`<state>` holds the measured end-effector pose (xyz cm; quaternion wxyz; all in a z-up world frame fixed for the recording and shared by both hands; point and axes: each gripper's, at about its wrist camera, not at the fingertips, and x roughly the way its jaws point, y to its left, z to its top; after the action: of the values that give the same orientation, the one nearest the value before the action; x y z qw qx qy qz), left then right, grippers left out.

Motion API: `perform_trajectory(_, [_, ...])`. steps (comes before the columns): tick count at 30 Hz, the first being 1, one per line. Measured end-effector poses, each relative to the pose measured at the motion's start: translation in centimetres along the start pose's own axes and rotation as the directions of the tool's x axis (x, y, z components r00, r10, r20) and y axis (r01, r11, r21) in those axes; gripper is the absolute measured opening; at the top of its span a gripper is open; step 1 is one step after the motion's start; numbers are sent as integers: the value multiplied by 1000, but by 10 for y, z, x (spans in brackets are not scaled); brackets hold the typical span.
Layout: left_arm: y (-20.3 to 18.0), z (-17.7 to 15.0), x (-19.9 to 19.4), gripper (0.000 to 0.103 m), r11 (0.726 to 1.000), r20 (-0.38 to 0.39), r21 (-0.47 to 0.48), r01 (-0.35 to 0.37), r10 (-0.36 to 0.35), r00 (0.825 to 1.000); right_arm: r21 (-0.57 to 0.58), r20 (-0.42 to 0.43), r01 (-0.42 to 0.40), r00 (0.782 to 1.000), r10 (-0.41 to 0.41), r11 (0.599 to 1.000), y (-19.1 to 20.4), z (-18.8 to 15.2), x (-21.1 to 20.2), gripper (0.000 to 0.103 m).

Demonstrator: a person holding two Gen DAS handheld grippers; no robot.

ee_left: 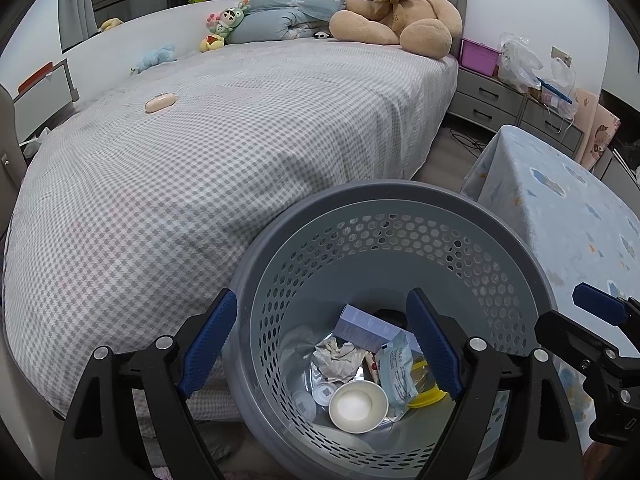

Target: Collect trash

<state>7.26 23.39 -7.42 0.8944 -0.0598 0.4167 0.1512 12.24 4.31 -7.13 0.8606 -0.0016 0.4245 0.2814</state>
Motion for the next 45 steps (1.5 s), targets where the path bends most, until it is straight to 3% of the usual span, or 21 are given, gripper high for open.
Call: perform_trajectory(45, [-1,-1,3,83,1000,-7,0,-17,17,1000,5,9,2,1000,-2,1000,-2,0,-3,89])
